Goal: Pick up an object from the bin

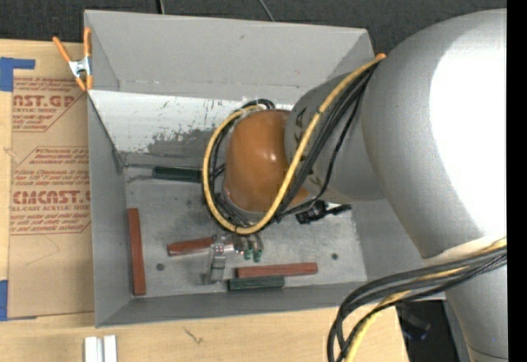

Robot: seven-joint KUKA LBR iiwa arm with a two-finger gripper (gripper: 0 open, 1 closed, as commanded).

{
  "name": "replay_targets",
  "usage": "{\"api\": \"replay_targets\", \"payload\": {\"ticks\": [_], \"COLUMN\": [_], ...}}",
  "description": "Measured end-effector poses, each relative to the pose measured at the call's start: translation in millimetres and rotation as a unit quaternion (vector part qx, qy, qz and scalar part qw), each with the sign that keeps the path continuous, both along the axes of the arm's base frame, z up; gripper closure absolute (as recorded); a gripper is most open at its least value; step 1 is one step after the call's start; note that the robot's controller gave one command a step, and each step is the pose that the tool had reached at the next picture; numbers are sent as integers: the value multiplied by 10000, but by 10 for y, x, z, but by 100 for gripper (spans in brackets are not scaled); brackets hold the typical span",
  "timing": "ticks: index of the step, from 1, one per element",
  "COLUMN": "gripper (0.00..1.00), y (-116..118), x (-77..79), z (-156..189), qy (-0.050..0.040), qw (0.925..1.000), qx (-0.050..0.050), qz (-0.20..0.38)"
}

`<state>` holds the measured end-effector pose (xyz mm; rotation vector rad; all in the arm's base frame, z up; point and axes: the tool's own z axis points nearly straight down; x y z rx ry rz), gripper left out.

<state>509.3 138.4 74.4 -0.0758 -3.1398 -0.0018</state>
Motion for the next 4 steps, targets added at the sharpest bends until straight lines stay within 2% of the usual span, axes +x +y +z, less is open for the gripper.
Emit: {"api": "replay_targets", "payload": {"ticks": [1,2,4], "gripper": [0,100,100], "y": [69,11,10], "x": [-256,1,-7], "z": [-40,-1,24], "qy": [-19,-9,3], "qw": [9997,10000,10000], "qx": [-1,1,-1], "qz": [251,4,4]}}
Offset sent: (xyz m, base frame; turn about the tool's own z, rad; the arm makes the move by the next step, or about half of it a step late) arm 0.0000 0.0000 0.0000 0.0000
